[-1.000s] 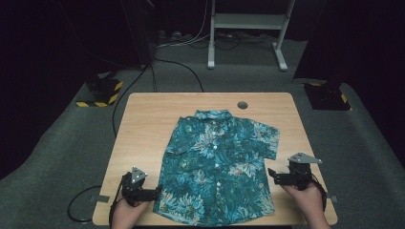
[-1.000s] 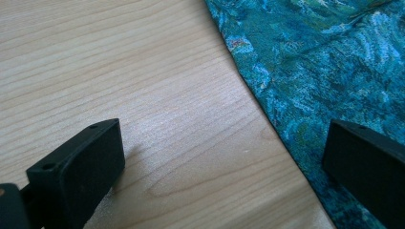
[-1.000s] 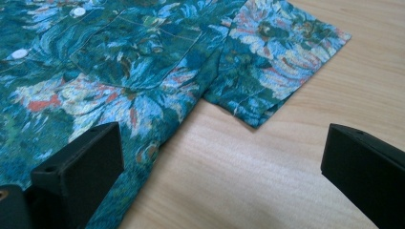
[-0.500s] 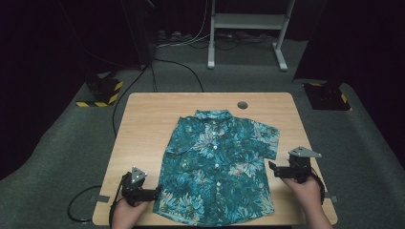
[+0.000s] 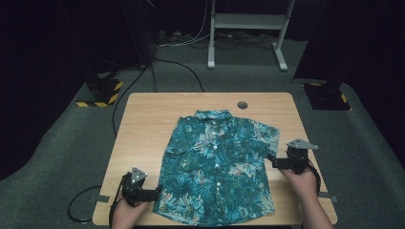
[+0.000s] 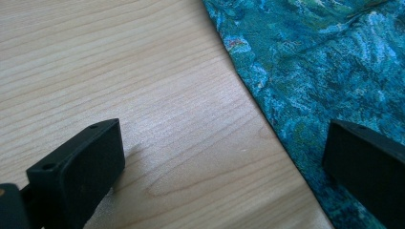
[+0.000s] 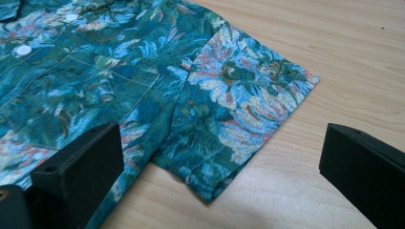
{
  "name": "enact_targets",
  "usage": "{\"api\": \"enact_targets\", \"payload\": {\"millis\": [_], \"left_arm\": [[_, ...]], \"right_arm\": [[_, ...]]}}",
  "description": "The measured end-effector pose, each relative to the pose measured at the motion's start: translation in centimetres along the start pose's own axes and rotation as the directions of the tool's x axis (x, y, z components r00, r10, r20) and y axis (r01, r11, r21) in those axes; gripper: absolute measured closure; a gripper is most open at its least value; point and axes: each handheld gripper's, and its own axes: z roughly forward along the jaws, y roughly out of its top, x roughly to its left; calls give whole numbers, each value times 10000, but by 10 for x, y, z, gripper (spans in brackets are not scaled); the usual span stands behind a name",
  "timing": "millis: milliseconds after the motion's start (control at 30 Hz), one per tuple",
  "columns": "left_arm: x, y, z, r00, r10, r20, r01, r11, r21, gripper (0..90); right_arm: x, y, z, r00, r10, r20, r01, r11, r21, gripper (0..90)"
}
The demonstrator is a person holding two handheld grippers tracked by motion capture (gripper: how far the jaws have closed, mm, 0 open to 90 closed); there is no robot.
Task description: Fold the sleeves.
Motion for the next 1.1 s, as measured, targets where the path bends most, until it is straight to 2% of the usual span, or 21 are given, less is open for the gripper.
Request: {"api": "enact_targets", "payload": {"millis": [200, 700, 1100], "left_arm": [[-1, 0, 0, 10000, 62, 60, -62, 10000, -4, 8], [-1, -1, 0, 10000, 90, 32, -90, 10000, 0, 8], [-2, -1, -1, 10000, 50, 11, -50, 10000, -3, 8]], "right_arm": [[-6, 3, 10, 9999, 125, 21, -125, 9999, 4, 10], [-21, 16, 34, 10000, 9, 73, -9, 10000, -66, 10], [-34, 18, 56, 9994, 339, 119, -339, 9994, -31, 12]]}}
